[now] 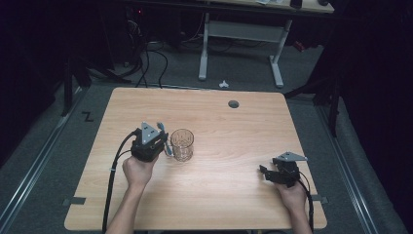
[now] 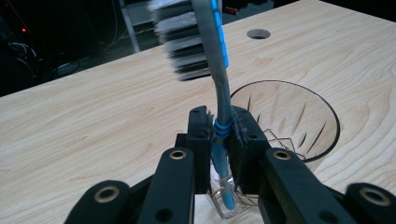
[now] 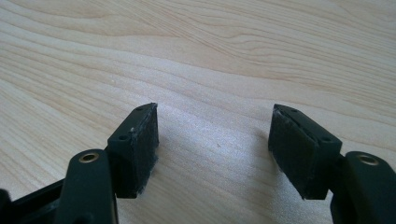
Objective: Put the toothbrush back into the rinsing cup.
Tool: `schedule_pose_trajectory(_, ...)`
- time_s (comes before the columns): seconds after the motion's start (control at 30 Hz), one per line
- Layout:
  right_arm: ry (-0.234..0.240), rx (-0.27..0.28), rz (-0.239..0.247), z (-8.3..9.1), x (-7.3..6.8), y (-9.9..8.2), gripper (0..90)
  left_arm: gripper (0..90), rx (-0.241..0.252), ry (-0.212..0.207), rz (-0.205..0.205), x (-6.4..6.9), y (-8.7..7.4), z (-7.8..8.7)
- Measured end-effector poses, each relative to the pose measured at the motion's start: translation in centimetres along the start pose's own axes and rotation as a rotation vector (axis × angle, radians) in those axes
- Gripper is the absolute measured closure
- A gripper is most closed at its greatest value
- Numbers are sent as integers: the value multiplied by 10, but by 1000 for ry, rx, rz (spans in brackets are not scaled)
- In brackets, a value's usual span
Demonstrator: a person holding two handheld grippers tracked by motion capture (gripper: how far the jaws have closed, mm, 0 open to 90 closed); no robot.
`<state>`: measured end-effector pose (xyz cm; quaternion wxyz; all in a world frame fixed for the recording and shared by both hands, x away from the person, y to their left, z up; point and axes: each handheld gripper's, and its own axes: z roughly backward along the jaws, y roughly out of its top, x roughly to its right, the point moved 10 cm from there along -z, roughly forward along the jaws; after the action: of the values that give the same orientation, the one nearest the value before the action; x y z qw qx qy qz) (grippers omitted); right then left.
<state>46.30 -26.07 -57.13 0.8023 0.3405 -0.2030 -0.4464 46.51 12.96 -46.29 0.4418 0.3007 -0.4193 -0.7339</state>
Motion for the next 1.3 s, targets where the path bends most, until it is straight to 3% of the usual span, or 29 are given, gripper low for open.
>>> schedule_pose_trajectory(0.27,0,-1,-1,0,0,0,338,794,-20,-4,-5,2,-3,-3)
schedule_pose_trajectory(0.6,0,-1,-1,0,0,0,338,782,-24,-18,29,-2,-9,-4)
schedule_pose_trajectory(0.83,0,-1,-2,0,0,0,338,691,-25,-36,61,-1,-9,-4)
schedule_pose_trajectory(1.03,-1,-1,-2,0,0,0,338,575,-28,-20,88,-5,-11,-2)
schedule_pose_trajectory(1.3,-1,-1,-1,0,0,0,338,518,-20,-21,100,-8,-12,1)
